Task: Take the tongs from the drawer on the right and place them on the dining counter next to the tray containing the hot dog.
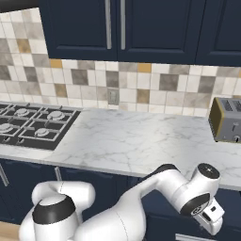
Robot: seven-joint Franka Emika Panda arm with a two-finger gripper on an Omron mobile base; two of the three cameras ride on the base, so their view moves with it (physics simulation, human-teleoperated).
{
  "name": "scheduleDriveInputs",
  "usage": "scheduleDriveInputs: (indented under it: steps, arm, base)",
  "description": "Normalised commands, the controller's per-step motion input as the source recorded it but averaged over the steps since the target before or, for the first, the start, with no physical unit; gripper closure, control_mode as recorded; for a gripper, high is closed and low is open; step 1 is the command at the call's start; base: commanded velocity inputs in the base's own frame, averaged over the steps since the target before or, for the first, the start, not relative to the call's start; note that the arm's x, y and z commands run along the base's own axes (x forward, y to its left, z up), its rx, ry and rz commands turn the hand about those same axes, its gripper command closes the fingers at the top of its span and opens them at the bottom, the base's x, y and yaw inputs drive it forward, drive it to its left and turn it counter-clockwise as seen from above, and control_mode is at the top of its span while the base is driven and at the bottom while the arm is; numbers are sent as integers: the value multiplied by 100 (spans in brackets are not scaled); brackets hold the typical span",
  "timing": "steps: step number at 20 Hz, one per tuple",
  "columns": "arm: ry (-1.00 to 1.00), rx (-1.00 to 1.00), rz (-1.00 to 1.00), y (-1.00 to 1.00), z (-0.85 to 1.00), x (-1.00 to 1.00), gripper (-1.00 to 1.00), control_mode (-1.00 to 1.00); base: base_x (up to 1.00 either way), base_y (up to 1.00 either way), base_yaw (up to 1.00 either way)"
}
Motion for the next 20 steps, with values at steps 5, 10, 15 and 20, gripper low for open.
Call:
scheduleDriveInputs:
  steps: [5,10,15,20]
  arm:
    - [-16,-4,25,0,0,34,-100,-100]
    - [12,-6,25,0,0,40,-100,-100]
    - [11,-7,19,0,-2,32,-100,-100]
    - [1,-4,17,0,-23,21,-100,-100]
  base:
    - [0,0,0]
    - [0,0,0]
    - [0,0,0]
    - [0,0,0]
